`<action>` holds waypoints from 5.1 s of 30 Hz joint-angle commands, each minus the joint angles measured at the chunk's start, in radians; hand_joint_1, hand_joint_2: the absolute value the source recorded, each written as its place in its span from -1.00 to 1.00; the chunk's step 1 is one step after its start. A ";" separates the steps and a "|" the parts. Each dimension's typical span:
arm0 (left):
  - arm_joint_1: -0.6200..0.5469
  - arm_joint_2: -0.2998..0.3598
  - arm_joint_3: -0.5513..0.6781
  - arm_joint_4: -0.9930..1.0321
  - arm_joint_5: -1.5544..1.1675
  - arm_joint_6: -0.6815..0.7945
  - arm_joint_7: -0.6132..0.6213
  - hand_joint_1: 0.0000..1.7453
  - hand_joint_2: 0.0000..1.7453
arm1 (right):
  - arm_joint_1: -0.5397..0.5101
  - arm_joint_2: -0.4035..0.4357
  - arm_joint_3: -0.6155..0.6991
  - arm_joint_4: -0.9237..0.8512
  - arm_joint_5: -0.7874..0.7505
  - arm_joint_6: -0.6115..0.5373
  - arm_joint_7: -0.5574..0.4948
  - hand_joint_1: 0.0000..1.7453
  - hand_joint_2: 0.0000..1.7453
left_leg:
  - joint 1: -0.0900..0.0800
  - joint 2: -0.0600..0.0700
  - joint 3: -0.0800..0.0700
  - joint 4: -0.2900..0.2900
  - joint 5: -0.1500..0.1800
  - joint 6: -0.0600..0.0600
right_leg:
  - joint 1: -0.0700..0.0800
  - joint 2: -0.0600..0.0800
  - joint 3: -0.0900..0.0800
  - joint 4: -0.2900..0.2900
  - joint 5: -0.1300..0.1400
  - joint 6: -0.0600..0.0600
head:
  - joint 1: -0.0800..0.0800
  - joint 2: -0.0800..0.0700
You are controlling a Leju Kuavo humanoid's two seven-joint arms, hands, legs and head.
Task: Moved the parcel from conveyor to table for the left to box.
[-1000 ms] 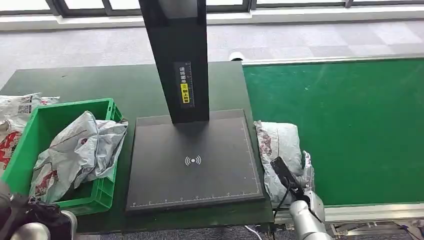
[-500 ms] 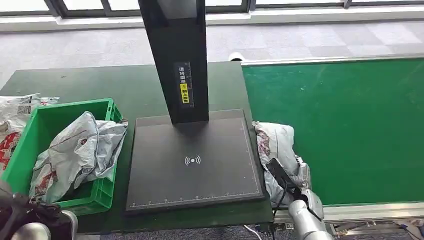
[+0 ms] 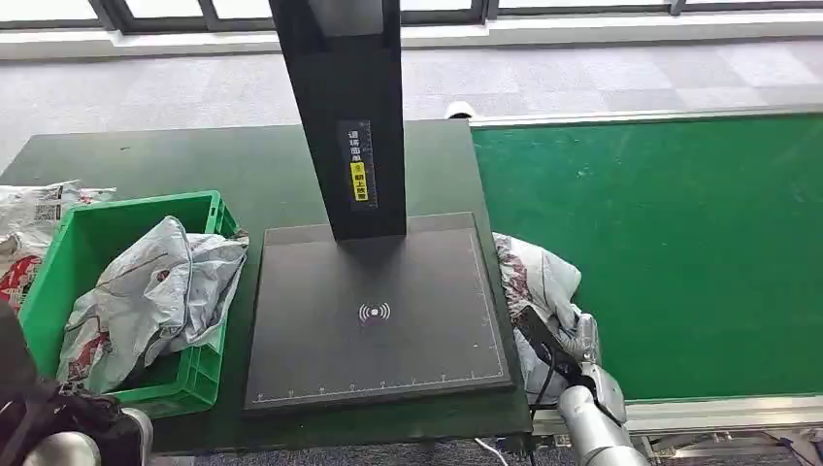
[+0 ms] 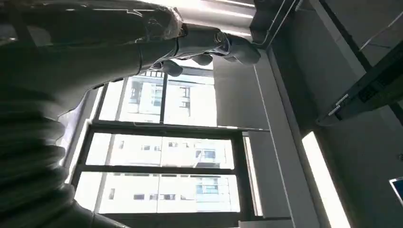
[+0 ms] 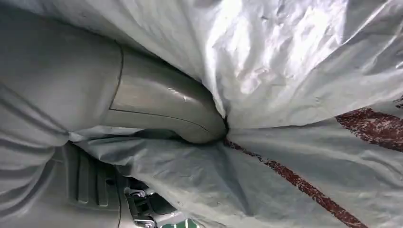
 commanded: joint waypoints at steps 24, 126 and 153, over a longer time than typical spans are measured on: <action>0.012 0.024 -0.053 -0.003 -0.024 -0.001 0.005 -1.00 1.00 | 0.337 0.168 0.250 -0.888 -0.578 -0.246 -0.351 1.00 1.00 | 0.000 0.000 -0.005 -0.001 0.000 0.000 | -0.001 -0.001 -0.005 -0.001 0.000 -0.001 | 0.000 0.000; -0.103 0.058 -0.265 0.426 -0.100 -0.018 0.005 -1.00 1.00 | 0.412 0.217 0.377 -1.256 -0.692 -0.383 -0.351 -1.00 1.00 | -0.002 -0.003 -0.003 -0.002 0.003 -0.001 | -0.002 -0.004 -0.004 -0.001 0.001 -0.001 | 0.000 0.000; -0.254 -0.041 -0.512 0.963 -0.299 -0.278 0.141 -1.00 1.00 | 0.357 0.192 0.442 -1.123 -0.702 -0.383 -0.351 -1.00 1.00 | -0.001 -0.001 -0.003 -0.002 0.002 -0.001 | -0.001 -0.002 -0.002 -0.002 0.002 0.000 | 0.000 0.000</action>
